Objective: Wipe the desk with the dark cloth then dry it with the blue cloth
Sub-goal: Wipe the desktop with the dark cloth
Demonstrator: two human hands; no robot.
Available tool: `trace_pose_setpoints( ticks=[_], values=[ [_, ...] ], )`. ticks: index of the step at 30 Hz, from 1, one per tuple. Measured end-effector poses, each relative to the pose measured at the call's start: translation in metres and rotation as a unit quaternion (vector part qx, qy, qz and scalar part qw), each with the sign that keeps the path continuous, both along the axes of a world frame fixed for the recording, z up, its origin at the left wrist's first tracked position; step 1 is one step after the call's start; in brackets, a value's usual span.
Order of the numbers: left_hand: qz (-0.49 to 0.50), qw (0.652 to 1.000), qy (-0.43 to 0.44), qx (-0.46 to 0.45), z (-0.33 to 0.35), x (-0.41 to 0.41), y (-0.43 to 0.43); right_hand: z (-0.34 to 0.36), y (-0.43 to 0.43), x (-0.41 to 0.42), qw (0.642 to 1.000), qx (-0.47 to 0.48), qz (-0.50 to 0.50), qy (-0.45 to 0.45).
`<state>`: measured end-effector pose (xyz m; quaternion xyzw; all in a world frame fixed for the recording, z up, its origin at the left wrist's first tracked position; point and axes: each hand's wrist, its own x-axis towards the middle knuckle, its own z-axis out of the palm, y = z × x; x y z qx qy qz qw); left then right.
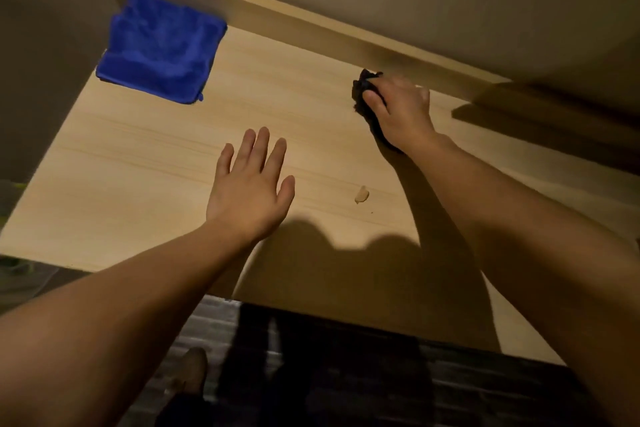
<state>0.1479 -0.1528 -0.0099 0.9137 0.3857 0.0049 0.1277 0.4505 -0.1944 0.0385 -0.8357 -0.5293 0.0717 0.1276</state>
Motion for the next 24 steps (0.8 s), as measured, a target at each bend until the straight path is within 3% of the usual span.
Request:
trace_pose_setpoints(
  ticks=[12, 24],
  values=[
    [0.008, 1.000, 0.013, 0.020, 0.003, -0.001, -0.001, -0.032, -0.001, 0.016, 0.991, -0.111, 0.062, -0.035],
    [-0.001, 1.000, 0.010, 0.014, 0.003, -0.002, -0.001, -0.033, -0.086, -0.052, 0.991, -0.105, 0.074, -0.030]
  ],
)
